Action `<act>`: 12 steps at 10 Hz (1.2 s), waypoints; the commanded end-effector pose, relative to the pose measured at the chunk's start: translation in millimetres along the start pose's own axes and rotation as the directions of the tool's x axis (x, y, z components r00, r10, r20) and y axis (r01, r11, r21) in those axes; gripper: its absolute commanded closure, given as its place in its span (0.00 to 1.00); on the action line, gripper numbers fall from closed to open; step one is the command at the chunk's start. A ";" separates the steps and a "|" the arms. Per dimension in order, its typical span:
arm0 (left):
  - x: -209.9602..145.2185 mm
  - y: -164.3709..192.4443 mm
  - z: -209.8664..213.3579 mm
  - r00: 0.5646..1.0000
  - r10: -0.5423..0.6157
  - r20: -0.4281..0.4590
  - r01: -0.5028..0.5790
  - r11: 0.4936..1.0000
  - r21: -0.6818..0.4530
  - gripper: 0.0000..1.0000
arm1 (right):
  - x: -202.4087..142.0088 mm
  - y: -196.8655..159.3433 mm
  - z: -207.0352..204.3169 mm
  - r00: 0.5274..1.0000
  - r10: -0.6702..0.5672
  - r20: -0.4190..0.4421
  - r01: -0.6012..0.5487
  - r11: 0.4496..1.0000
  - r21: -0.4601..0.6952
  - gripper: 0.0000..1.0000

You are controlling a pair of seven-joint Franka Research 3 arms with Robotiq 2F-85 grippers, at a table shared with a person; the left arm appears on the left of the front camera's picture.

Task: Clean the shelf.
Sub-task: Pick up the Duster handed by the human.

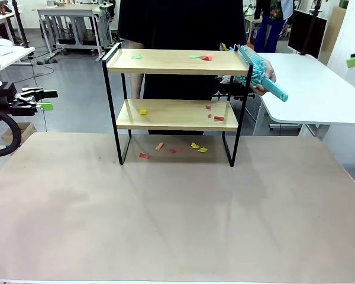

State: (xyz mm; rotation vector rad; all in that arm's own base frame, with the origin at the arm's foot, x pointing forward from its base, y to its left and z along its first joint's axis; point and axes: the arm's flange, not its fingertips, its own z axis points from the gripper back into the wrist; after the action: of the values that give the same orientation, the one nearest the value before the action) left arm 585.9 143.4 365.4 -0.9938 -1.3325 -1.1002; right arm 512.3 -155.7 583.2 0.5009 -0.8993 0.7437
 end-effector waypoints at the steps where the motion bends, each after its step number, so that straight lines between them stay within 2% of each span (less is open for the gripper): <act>1: 1.8 -1.0 0.1 1.000 -0.013 -0.008 0.013 1.000 -0.005 0.00 | 21.8 47.5 -21.5 0.991 -0.108 -0.075 0.101 0.990 -0.095 0.00; 2: 1.8 -1.0 0.1 1.000 -0.013 -0.008 0.013 1.000 -0.005 0.00 | 39.1 70.9 -25.4 0.979 -0.179 -0.093 0.156 0.965 -0.213 0.00; 3: 1.8 -1.0 0.1 1.000 -0.013 -0.008 0.013 1.000 -0.005 0.00 | 48.7 84.8 -34.2 0.975 -0.197 -0.105 0.165 0.952 -0.257 0.00; 5: 1.8 -1.0 0.1 1.000 -0.013 -0.008 0.013 1.000 -0.005 0.00 | 68.3 113.2 -76.9 0.952 -0.228 -0.205 0.142 0.921 -0.362 0.00; 6: 1.8 -1.0 0.1 1.000 -0.013 -0.008 0.013 1.000 -0.005 0.00 | 71.8 120.9 -90.4 0.942 -0.228 -0.245 0.122 0.916 -0.381 0.00; 7: 1.8 -1.0 0.1 1.000 -0.013 -0.008 0.013 1.000 -0.005 0.00 | 74.1 122.7 -96.1 0.953 -0.200 -0.226 0.104 0.920 -0.378 0.00; 8: 1.8 -1.0 0.1 1.000 -0.013 -0.008 0.013 1.000 -0.005 0.00 | 69.5 119.4 -96.7 0.964 -0.183 -0.192 0.125 0.951 -0.283 0.00; 9: 1.8 -1.0 0.1 1.000 -0.013 -0.008 0.013 1.000 -0.005 0.00 | 71.5 123.9 -95.1 0.960 -0.182 -0.212 0.097 0.929 -0.358 0.00; 12: 1.8 -1.0 0.1 1.000 -0.013 -0.008 0.013 1.000 -0.005 0.00 | 71.5 123.9 -95.1 0.960 -0.182 -0.212 0.097 0.929 -0.358 0.00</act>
State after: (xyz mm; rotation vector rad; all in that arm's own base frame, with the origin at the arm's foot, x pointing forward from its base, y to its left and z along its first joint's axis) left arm 586.0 143.5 365.2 -0.9935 -1.3322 -1.1003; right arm 498.6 11.6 599.8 0.1728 -0.7303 0.4960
